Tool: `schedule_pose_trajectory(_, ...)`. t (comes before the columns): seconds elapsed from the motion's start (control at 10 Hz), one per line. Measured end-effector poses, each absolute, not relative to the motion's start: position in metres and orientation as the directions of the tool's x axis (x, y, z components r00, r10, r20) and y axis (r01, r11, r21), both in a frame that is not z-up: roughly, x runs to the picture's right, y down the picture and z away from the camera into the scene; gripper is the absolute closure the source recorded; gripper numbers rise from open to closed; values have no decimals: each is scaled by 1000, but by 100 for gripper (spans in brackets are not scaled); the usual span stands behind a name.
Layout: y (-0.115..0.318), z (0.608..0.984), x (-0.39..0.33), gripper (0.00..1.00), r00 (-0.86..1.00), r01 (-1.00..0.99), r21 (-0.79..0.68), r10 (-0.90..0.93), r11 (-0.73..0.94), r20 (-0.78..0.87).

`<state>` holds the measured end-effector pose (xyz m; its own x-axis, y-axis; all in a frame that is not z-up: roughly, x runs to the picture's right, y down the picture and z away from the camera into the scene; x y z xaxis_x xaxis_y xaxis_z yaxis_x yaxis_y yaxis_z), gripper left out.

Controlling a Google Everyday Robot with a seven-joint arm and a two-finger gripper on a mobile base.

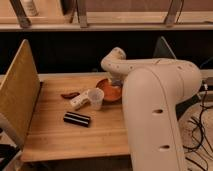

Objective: Place the white sponge in the ceramic bowl

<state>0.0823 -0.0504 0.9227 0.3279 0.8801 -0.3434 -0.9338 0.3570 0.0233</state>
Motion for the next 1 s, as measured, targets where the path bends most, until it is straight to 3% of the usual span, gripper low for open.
schedule_pose_trajectory(0.2, -51, 923, 82, 35, 328, -934, 23, 880, 357, -343)
schedule_pose_trajectory(0.4, -51, 923, 82, 21, 328, -934, 23, 880, 357, -343)
schedule_pose_trajectory(1.0, -51, 923, 83, 20, 327, -934, 24, 880, 356, -343)
